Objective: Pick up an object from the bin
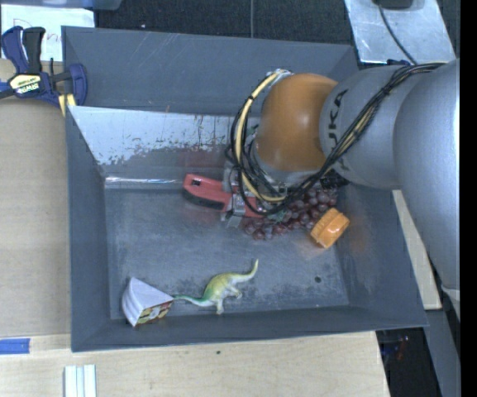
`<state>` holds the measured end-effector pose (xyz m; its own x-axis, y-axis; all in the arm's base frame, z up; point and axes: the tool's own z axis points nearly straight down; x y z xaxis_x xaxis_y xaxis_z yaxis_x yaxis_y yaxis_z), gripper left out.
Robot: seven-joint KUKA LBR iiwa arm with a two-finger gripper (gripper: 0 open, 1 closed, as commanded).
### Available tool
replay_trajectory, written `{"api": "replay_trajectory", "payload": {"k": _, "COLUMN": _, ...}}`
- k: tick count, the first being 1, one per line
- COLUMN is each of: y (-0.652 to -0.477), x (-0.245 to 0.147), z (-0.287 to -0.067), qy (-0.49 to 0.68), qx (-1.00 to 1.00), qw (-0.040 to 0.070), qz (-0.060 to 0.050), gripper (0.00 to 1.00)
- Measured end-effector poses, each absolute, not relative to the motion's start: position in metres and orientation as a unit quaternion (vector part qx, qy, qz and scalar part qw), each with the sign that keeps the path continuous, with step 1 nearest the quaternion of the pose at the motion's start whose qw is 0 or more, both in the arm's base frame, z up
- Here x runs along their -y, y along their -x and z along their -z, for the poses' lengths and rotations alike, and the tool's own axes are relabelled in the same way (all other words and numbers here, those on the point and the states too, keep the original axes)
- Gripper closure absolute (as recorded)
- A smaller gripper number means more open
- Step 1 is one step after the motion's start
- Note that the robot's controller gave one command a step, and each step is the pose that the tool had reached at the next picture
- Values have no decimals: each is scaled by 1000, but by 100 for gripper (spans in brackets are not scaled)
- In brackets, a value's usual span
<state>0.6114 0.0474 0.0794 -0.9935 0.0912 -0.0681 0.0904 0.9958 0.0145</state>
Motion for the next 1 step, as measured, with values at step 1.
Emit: {"api": "replay_trajectory", "payload": {"k": 1, "y": -618, "x": -50, "z": -76, "qy": -67, "qx": -997, "qw": 34, "qz": -6, "gripper": 100}}
